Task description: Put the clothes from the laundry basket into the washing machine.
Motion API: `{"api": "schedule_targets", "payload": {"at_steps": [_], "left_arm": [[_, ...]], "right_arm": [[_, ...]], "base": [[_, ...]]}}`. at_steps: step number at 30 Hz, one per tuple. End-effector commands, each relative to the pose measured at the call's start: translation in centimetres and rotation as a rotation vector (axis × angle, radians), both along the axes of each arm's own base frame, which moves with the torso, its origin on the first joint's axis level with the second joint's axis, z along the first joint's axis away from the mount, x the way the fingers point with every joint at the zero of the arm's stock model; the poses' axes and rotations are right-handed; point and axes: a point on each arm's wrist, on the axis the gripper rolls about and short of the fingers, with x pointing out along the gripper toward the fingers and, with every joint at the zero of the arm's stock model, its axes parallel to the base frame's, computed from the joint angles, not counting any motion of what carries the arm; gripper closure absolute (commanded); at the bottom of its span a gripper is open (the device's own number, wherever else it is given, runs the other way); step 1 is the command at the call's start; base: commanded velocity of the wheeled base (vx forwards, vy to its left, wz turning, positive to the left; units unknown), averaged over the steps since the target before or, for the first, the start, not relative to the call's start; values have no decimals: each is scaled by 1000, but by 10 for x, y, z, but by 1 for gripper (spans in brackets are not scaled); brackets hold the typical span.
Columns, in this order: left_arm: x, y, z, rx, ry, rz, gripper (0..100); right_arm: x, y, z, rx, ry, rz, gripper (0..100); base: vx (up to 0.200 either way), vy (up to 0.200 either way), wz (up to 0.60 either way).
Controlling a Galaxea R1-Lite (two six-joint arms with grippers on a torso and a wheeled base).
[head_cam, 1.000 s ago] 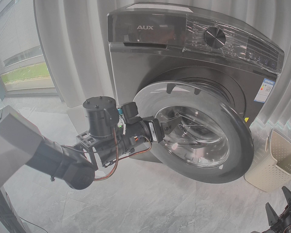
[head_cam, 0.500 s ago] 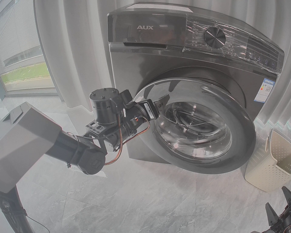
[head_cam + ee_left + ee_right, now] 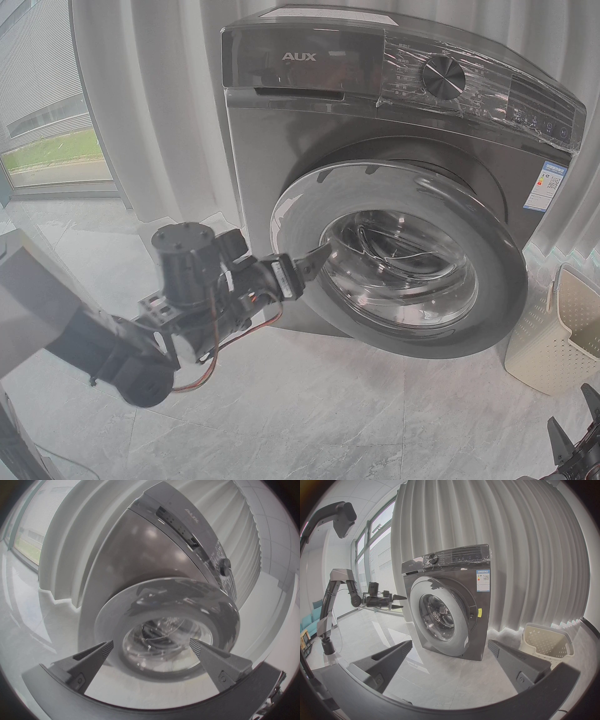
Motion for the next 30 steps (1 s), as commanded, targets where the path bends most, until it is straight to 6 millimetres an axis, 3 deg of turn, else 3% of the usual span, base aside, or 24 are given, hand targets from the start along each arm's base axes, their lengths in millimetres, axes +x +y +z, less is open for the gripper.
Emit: {"api": "schedule_targets", "payload": {"at_steps": [1,7,11,21,30], "left_arm": [[-90,68,18,99,-75,-6,0],[-146,117,5,265,-167,20,0],[-177,147,-6,278,-196,65,0],[-227,191,-4,293,-314,249,0],[-281,212,-37,311,-327,348,0]], "right_arm": [[0,0,-2,3,-5,3,0],[0,0,-2,5,-1,2,0],[0,0,-2,-1,-2,2,0],[-1,2,-2,-22,-1,95,0],[-1,3,-2,-46,-4,114,0]], "base": [[0,0,0],[0,0,0],[0,0,0],[0,0,0],[0,0,0]]}}
